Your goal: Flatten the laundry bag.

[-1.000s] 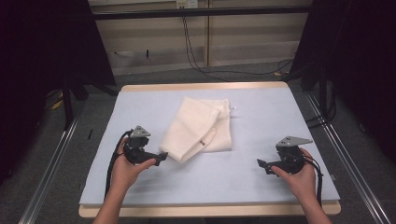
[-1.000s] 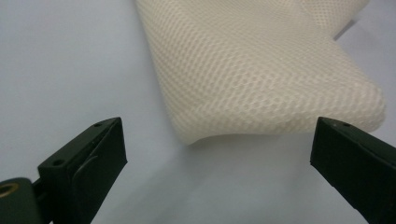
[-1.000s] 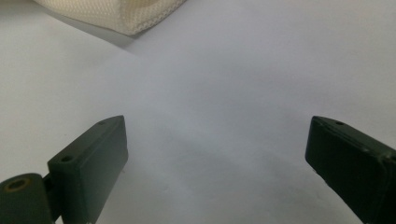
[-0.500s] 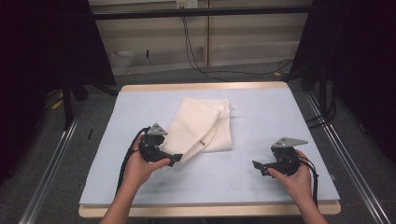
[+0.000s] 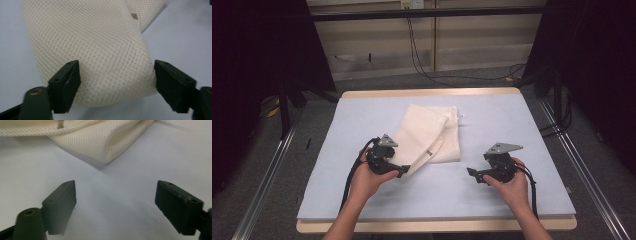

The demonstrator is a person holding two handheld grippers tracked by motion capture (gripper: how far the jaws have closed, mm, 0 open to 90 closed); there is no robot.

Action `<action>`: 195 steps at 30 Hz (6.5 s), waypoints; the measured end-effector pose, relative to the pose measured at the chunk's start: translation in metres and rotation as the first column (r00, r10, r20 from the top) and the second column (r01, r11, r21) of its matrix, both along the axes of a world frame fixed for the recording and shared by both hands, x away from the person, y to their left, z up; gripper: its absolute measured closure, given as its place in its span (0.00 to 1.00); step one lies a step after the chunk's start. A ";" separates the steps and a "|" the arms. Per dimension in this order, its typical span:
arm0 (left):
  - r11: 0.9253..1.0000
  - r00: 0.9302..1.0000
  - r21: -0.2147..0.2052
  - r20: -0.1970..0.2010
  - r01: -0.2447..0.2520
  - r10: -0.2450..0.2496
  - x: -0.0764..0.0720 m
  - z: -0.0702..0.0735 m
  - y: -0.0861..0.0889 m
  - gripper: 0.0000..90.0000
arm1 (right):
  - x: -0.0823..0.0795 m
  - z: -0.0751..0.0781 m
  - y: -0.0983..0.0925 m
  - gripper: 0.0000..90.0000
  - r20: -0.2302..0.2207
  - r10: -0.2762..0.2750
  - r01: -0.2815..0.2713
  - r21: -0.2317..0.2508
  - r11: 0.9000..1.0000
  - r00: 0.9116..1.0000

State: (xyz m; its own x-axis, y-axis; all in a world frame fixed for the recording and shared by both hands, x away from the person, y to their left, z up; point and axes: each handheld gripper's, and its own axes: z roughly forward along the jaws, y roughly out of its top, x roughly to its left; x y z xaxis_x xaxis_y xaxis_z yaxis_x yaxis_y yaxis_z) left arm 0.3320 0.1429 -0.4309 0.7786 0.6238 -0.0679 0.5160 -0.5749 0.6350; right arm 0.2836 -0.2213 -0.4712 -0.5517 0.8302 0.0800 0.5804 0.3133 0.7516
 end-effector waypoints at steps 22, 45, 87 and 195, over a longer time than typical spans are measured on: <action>1.000 0.996 -0.007 -0.085 0.004 -0.005 0.002 0.005 0.007 0.95 | 0.038 0.000 0.038 0.65 0.022 0.102 -0.103 0.049 0.993 0.995; 0.990 0.987 -0.054 -0.092 -0.134 0.129 0.021 0.018 0.052 0.97 | 0.042 0.008 0.010 0.96 0.028 0.105 -0.105 0.008 0.994 0.994; 0.945 0.945 -0.051 -0.078 -0.323 0.319 0.050 0.008 0.088 0.55 | 0.047 0.007 -0.017 0.94 0.032 0.018 -0.017 -0.032 0.999 0.999; 0.993 0.992 -0.093 -0.109 -0.076 0.066 0.054 -0.010 0.014 0.37 | 0.051 0.010 0.001 0.82 -0.011 -0.011 0.010 -0.033 0.999 1.000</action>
